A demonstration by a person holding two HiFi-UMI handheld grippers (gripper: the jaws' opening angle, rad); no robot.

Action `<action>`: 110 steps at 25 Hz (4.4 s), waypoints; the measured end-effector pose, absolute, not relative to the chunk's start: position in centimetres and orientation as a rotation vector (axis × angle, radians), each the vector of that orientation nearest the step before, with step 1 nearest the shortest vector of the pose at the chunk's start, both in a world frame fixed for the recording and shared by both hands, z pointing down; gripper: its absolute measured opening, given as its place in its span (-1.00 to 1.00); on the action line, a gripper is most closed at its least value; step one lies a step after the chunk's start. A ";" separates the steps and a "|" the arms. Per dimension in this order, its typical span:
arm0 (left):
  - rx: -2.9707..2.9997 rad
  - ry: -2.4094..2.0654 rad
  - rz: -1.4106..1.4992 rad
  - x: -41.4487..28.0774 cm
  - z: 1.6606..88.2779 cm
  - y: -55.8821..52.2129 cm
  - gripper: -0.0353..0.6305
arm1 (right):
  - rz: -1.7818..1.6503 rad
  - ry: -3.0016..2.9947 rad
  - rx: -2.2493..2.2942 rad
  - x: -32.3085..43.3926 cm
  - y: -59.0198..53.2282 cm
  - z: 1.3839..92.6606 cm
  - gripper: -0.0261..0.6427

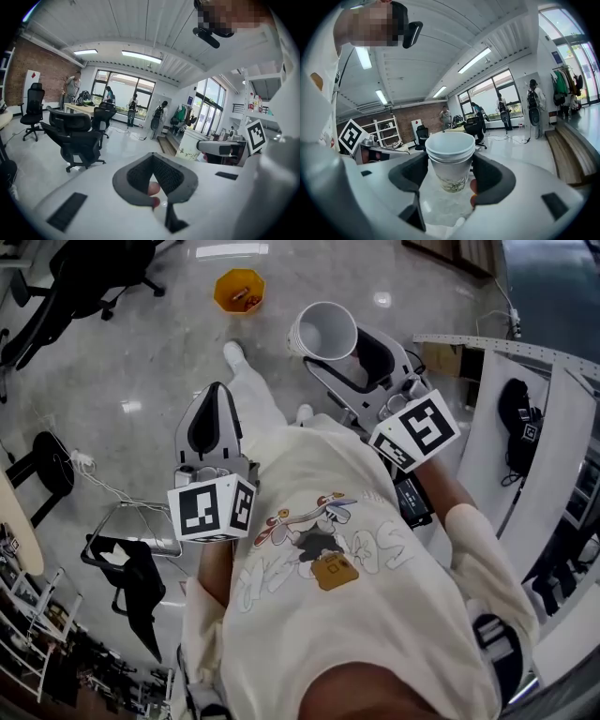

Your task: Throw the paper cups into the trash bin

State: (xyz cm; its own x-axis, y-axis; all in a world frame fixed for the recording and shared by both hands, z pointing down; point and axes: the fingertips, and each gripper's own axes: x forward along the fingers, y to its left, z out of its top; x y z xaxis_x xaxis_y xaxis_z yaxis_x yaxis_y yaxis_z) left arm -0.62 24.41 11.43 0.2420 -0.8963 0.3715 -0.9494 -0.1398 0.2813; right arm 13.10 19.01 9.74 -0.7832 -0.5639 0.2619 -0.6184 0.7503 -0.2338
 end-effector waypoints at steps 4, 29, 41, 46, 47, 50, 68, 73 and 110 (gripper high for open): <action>2.087 -1.653 0.155 -5.8 10.8 17.3 -0.88 | 0.452 -2.761 0.924 7.9 12.6 9.4 -0.01; 1.966 -1.495 0.238 -11.9 19.1 -0.8 -0.88 | 0.459 -2.623 0.793 -1.1 -7.1 17.2 -0.01; 1.888 -1.556 0.301 -10.5 27.0 -5.8 -0.88 | 0.573 -2.577 0.647 -1.7 -11.0 28.8 -0.02; 1.819 -1.587 0.306 -11.4 32.1 -7.2 -0.88 | 0.574 -2.535 0.584 -2.8 -12.2 35.0 -0.02; 1.807 -1.596 0.312 -11.6 33.4 -7.4 -0.88 | 0.576 -2.527 0.563 -3.1 -12.3 36.3 -0.02; 1.789 -1.626 0.324 -12.3 37.1 -8.2 -0.88 | 0.580 -2.505 0.513 -3.8 -12.6 40.5 -0.02; 1.608 -1.663 0.377 -14.0 57.6 -9.1 -0.88 | 0.567 -2.387 0.475 -5.3 -14.2 60.4 -0.02; 1.587 -1.658 0.394 -14.0 63.6 -9.5 -0.88 | 0.552 -2.347 0.482 -5.5 -14.4 65.9 -0.02; 1.504 -1.515 0.675 -14.2 88.8 -8.8 -0.88 | 0.728 -1.911 0.409 -6.9 -12.6 97.3 0.03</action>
State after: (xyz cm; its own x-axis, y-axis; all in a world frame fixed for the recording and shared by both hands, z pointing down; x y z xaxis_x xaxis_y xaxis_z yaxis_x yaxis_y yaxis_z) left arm -14.16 -8.85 88.81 0.1114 -0.4994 0.8592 -0.9729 0.1215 0.1968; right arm -6.86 -12.61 97.32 -0.4345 0.0360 0.8999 -0.5721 0.7607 -0.3067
